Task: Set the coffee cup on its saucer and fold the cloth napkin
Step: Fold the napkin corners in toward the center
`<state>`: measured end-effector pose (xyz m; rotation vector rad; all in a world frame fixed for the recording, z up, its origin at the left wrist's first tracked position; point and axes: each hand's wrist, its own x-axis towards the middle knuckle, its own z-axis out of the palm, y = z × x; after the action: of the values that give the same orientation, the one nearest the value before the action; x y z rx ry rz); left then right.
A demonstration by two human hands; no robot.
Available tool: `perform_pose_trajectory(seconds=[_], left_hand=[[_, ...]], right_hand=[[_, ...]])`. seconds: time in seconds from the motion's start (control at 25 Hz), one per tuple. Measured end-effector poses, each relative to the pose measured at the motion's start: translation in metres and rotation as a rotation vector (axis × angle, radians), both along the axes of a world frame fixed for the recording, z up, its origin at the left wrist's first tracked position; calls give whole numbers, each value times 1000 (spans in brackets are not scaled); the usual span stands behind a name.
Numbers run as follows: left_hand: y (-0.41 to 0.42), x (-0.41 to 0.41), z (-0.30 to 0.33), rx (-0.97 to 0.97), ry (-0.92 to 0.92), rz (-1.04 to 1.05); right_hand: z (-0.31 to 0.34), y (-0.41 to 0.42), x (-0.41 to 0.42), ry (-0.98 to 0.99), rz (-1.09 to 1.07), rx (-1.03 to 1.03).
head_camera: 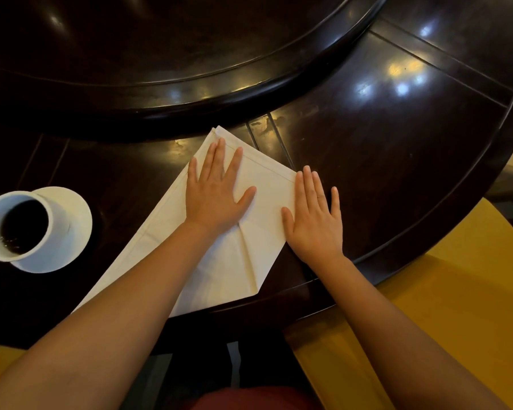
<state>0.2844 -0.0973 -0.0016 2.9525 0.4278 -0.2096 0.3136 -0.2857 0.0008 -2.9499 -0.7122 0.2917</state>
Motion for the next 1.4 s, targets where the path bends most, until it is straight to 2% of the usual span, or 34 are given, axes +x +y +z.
perform_pose_trajectory(seconds=[0.16,0.32,0.56,0.64,0.72,0.76,0.84,0.96,1.16,1.28,1.4], left_hand=[[-23,-55,3,-17,44,-109],[-46,-119,-3,-25,-1,-216],[-46,-165,8,-81,-47,-288],[-37,-182,16,-144,-108,-59],[-20,-206,22,-130,-143,301],[-9,-219,23,-90,-126,451],[12,-246,23,-34,-40,620],[34,-271,31,-33,32,705],[59,-280,44,-52,-50,744],[72,-280,47,-200,-65,863],[80,-281,59,-435,-108,955]], right_hand=[[0,0,-1,-8,4,0],[0,1,-1,-6,15,-34],[11,6,-5,4,-42,-1],[20,16,-15,-5,-7,69],[27,34,-35,-41,172,117],[28,44,-48,-43,282,127],[25,64,-74,-4,492,116],[14,86,-105,63,670,63],[0,96,-125,91,703,20],[0,96,-124,85,710,29],[8,100,-126,117,689,73]])
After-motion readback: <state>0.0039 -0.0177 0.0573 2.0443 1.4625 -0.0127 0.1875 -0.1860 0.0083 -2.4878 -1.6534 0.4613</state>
